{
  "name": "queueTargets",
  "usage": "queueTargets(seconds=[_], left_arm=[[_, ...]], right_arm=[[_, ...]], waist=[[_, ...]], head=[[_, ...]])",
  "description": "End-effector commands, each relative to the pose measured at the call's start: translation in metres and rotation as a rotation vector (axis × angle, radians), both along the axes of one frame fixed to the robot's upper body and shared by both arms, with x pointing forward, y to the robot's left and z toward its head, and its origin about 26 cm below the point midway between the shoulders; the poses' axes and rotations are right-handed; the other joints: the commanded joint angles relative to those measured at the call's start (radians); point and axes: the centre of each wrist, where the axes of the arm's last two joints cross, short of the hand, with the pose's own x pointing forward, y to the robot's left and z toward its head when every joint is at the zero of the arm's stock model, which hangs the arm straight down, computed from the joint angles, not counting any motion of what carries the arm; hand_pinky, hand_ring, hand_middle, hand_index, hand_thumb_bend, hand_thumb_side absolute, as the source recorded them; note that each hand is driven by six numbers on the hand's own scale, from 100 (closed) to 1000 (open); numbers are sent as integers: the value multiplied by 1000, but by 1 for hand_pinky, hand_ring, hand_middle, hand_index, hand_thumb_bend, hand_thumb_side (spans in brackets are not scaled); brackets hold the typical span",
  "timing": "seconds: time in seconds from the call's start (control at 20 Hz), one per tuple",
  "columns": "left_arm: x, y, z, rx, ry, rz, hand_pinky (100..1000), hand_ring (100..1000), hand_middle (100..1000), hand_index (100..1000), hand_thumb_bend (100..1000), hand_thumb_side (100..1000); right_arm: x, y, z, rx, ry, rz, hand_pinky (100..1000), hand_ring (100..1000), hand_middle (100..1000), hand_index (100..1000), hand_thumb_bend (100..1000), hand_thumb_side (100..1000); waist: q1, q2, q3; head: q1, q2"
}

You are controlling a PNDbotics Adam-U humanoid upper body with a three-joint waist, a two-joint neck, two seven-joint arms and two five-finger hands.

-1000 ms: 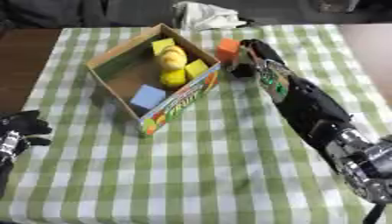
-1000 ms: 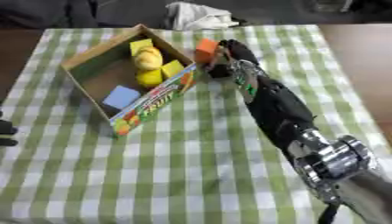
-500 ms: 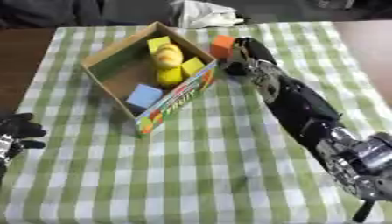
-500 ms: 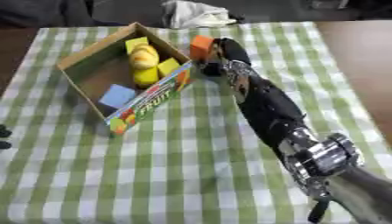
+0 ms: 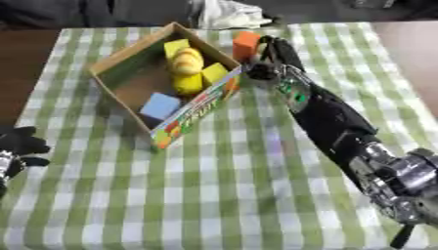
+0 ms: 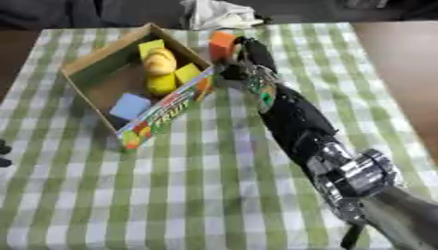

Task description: Pick up objects on the table and place them in the box.

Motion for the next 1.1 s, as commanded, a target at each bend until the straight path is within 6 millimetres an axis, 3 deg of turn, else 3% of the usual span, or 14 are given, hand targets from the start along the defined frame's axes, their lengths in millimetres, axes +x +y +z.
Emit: queueTargets(seconds=[0.05, 0.45, 0.65, 0.75, 0.85, 0.95, 1.1], left_arm=[[1, 3, 9, 17, -29, -4, 647, 690, 614, 782, 140, 701], [1, 4, 6, 16, -15, 5, 647, 690, 614, 781, 143, 704], [0, 4, 5, 18, -12, 4, 647, 690, 614, 781, 143, 705], [0, 3, 5, 18, -11, 4, 647, 691, 613, 781, 144, 706], [0, 3, 5, 16, -11, 3, 648, 691, 613, 781, 144, 706], [0, 4, 5, 17, -9, 6, 648, 691, 613, 781, 144, 705], [0, 4, 5, 17, -9, 10, 648, 691, 613, 781, 144, 705]], right_arm=[[4, 3, 19, 11, -68, 9, 796, 875, 487, 516, 193, 287], [4, 66, 68, -19, -236, 339, 808, 888, 512, 547, 175, 297], [-8, 101, 75, -77, -261, 554, 819, 896, 538, 583, 165, 310], [-15, 115, 70, -127, -245, 651, 819, 896, 547, 594, 160, 322], [-18, 124, 58, -157, -198, 720, 824, 906, 583, 659, 173, 388], [-19, 128, 53, -184, -161, 755, 829, 914, 665, 796, 239, 514], [-20, 128, 64, -243, -146, 759, 827, 911, 740, 893, 312, 603]], waist=[[1, -14, 1], [-9, -22, -26], [-15, -25, -30], [-17, -26, -30], [-17, -26, -28], [-16, -27, -27], [-17, -30, -29]], head=[[-4, 5], [-3, 5], [-6, 5], [-7, 5], [-5, 5], [-5, 5], [-4, 5]])
